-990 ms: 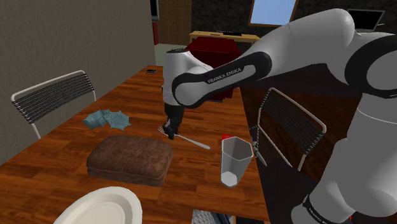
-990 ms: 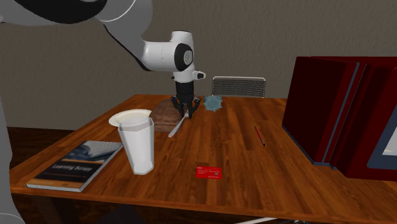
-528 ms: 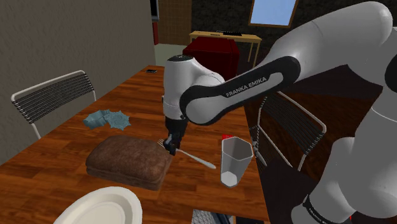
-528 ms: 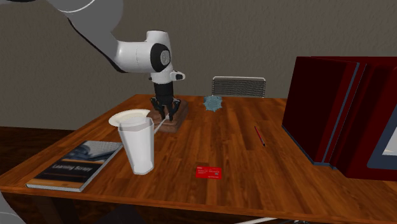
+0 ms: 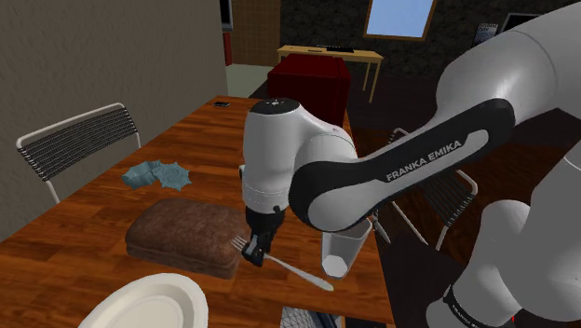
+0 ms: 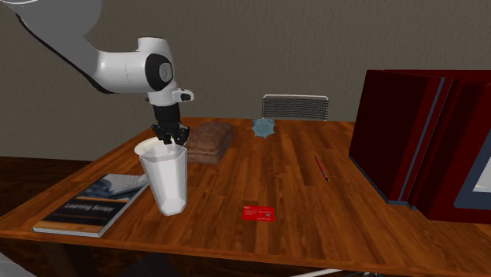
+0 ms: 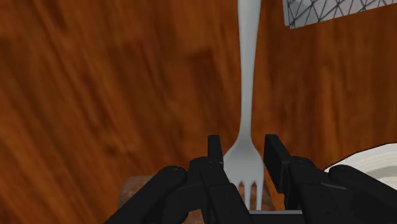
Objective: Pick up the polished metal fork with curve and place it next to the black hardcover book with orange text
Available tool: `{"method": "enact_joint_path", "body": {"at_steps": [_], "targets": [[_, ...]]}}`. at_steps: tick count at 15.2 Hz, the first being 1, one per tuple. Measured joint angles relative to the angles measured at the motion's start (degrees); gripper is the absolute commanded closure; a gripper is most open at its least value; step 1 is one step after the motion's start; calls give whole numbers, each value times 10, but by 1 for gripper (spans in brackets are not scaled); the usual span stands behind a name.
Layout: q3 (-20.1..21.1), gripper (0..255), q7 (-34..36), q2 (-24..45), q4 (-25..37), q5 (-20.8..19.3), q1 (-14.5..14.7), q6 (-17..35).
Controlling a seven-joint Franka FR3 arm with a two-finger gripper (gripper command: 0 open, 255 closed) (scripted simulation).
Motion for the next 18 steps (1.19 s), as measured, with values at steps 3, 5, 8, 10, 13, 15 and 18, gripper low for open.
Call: {"method": "enact_joint_path", "body": {"at_steps": [3,5,8,10,13,15,18], "targets": [[22,255,38,-17,-16,6,20,0],[38,255,64,-24,-24,9,32,3],[61,255,104,-29,-25,11,50,-1],[76,255,129,-30,-28,12,61,0],[104,255,179,-30,-24,12,82,-3],[122,255,211,-24,-14,8,94,-8],[148,255,259,-13,-1,0,111,-11]]}}
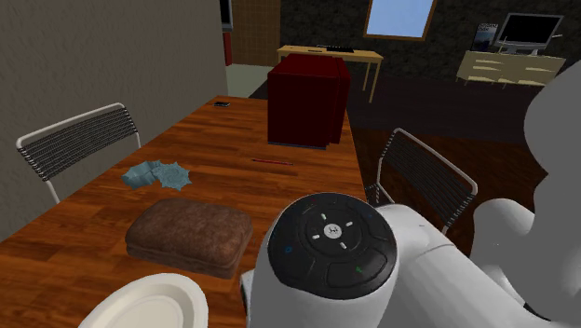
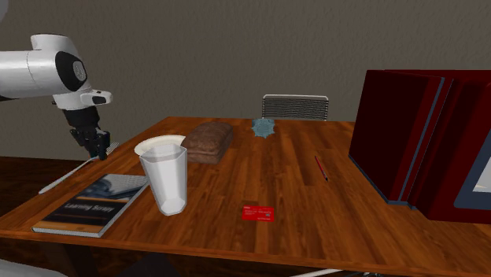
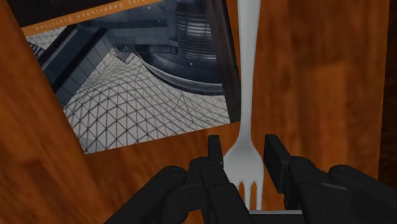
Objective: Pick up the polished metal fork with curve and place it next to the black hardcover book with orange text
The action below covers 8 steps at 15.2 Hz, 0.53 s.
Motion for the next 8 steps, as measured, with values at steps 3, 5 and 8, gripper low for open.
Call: {"method": "enact_joint_path", "body": {"at_steps": [3,5,8], "targets": [[25,255,48,15,14,-11,17,-3],[42,255,85,31,33,-25,29,-10],[67,255,141,56,60,-46,49,-20]]}}
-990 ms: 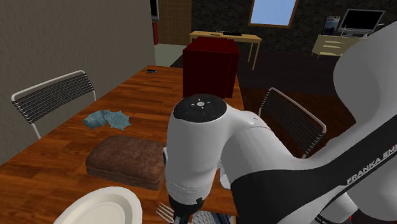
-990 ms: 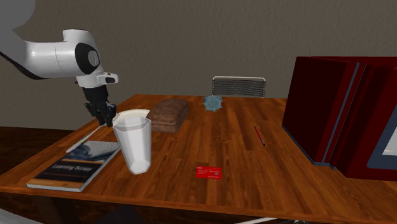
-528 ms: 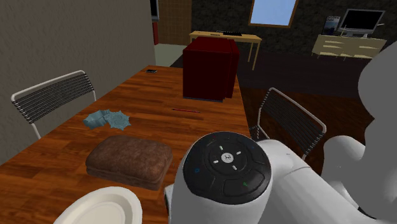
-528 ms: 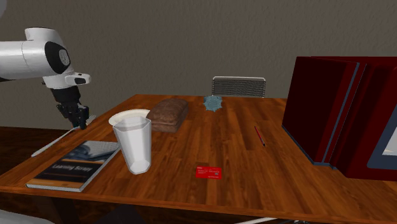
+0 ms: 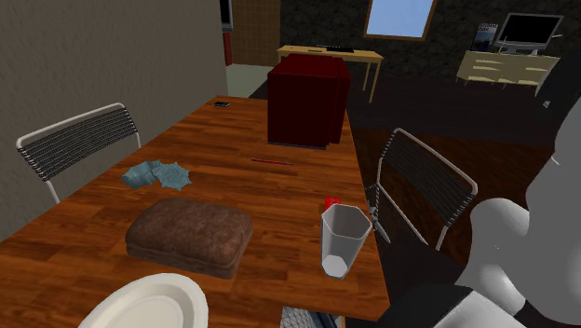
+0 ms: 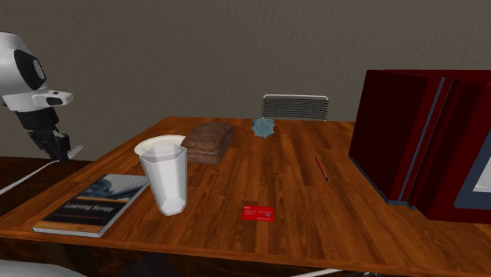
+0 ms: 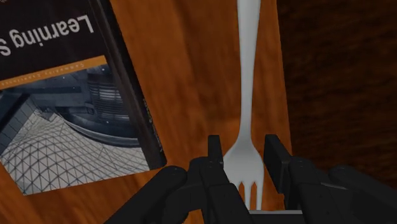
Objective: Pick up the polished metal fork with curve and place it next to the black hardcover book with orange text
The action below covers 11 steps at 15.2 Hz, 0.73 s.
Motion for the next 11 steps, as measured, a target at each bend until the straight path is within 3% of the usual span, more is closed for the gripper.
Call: {"method": "enact_joint_path", "body": {"at_steps": [3,11], "targets": [[20,255,62,43,36,-36,24,-9],[19,255,100,82,18,-75,37,35]]}}
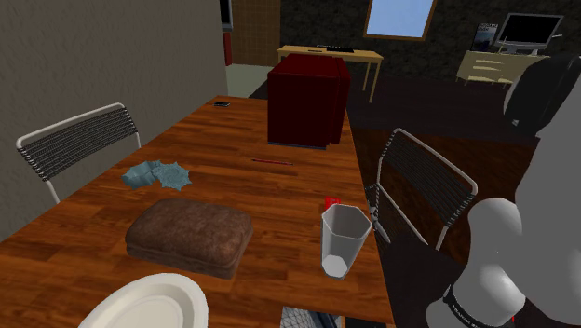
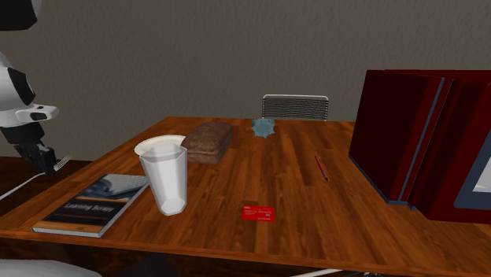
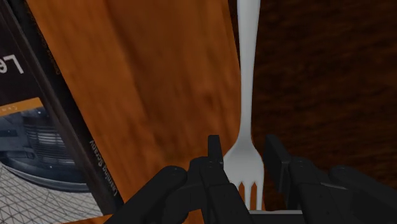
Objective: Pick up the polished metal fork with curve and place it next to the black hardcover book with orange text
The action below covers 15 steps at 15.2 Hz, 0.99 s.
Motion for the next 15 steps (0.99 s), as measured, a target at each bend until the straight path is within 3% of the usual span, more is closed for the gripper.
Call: {"method": "enact_joint_path", "body": {"at_steps": [7,13,14,15], "targets": [[-12,255,28,39,-18,-40,10,44],[-12,255,31,42,-19,-44,11,48],[-12,0,31,42,-19,-44,11,48],[-12,0,31,42,-19,-44,11,48]]}}
